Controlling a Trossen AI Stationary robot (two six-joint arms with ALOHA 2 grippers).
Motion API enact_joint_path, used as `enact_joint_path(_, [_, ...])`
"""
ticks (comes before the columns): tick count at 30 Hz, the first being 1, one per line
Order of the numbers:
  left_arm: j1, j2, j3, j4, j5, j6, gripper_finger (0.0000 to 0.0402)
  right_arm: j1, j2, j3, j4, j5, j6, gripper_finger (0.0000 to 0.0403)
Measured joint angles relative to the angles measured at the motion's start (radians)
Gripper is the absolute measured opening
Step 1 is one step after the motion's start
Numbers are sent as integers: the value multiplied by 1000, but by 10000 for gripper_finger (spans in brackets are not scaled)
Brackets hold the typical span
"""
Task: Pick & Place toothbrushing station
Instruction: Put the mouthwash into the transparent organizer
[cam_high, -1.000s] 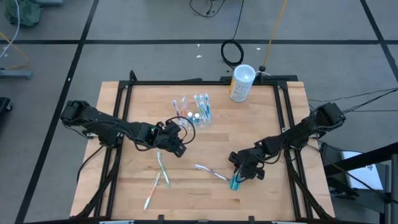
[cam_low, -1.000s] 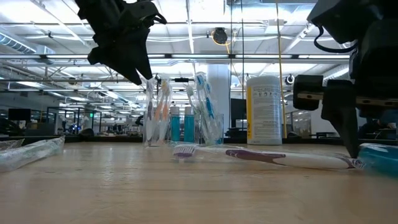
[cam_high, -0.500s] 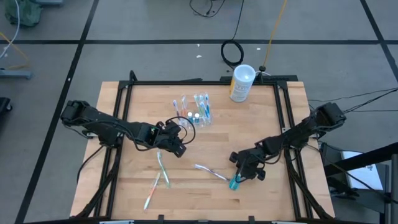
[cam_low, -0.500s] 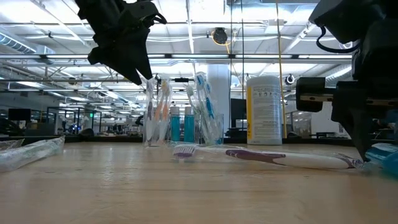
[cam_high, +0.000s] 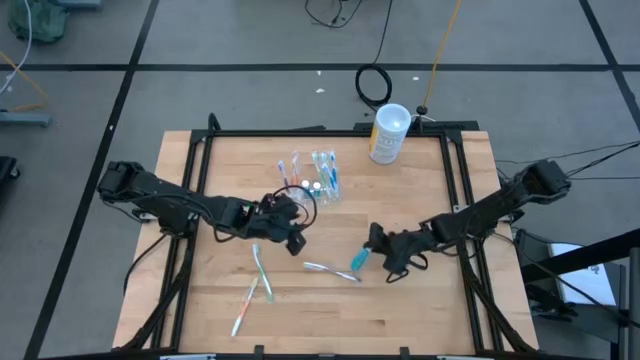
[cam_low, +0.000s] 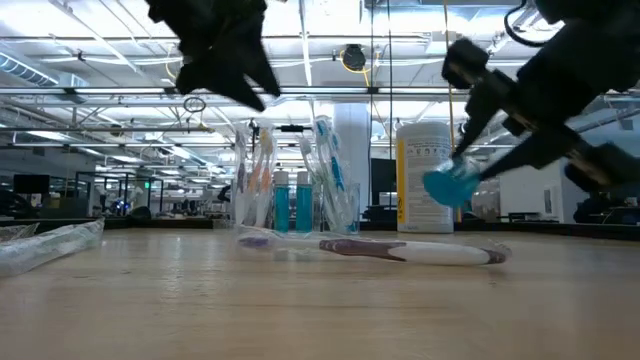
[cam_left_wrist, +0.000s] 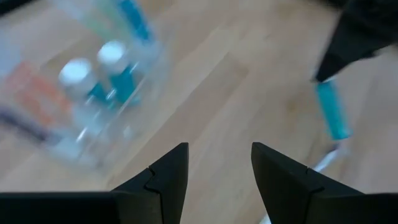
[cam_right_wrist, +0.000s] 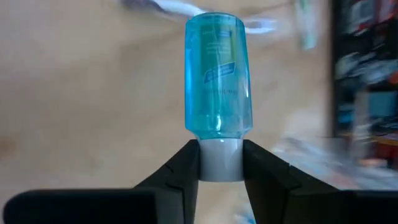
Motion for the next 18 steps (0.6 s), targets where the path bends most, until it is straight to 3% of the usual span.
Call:
enact_joint_path(7, [27,0,0,200,33,158,182,-42,12,1,123,192,-347,94])
enact_joint_path(18, [145,168,0,493,430,204,182,-108,45,2,233,215,-504,92])
